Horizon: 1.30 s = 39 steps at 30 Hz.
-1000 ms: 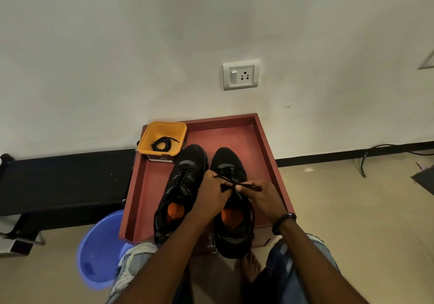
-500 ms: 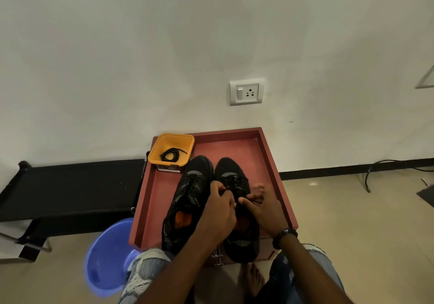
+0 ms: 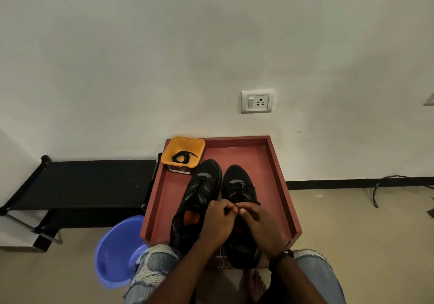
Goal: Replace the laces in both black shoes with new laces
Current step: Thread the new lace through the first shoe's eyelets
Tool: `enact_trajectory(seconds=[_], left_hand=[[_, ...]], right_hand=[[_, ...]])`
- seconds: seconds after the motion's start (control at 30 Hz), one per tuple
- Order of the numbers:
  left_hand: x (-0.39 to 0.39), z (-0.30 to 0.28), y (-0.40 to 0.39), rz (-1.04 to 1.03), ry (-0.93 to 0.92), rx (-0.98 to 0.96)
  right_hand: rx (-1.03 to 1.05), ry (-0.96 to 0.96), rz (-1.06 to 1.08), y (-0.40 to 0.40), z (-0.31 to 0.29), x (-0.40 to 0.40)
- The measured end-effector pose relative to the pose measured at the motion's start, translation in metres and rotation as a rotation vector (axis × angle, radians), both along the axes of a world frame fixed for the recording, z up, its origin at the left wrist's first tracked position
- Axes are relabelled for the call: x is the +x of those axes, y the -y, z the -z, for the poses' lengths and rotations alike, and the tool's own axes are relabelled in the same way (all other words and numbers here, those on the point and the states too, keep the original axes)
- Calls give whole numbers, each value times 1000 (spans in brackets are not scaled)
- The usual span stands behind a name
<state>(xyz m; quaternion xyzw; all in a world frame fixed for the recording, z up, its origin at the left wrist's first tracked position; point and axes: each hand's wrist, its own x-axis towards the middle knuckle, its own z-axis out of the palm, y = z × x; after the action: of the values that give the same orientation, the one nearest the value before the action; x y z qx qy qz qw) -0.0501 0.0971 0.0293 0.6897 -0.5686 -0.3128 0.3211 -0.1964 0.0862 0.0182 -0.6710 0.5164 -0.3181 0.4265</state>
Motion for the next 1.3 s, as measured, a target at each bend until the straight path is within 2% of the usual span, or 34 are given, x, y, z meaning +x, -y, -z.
enact_trajectory(seconds=[0.2,0.33,0.47,0.57,0.67,0.77,0.9,0.97,1.3], left_hand=[[-5,14,-4,20,3,77],[-6,16,-2,17,43,43],[-7,14,6,9,65,-4],[-4,16,8,11,52,-20],[-4,12,11,-11,49,3],[-6,11,11,-66,22,2],[-7,13,12,-101,-68,25],[-7,12,12,-105,-100,47],[-5,13,15,-123,-167,82]], right_hand=[[-1,60,114,-1,1,-2],[41,128,160,1,3,-1],[39,264,-22,-5,-11,1],[146,370,-119,-4,-16,-3],[232,310,-3,1,-6,-3],[208,141,146,11,8,-3],[90,-168,133,20,10,7],[69,-226,159,21,8,15],[195,73,390,29,16,21]])
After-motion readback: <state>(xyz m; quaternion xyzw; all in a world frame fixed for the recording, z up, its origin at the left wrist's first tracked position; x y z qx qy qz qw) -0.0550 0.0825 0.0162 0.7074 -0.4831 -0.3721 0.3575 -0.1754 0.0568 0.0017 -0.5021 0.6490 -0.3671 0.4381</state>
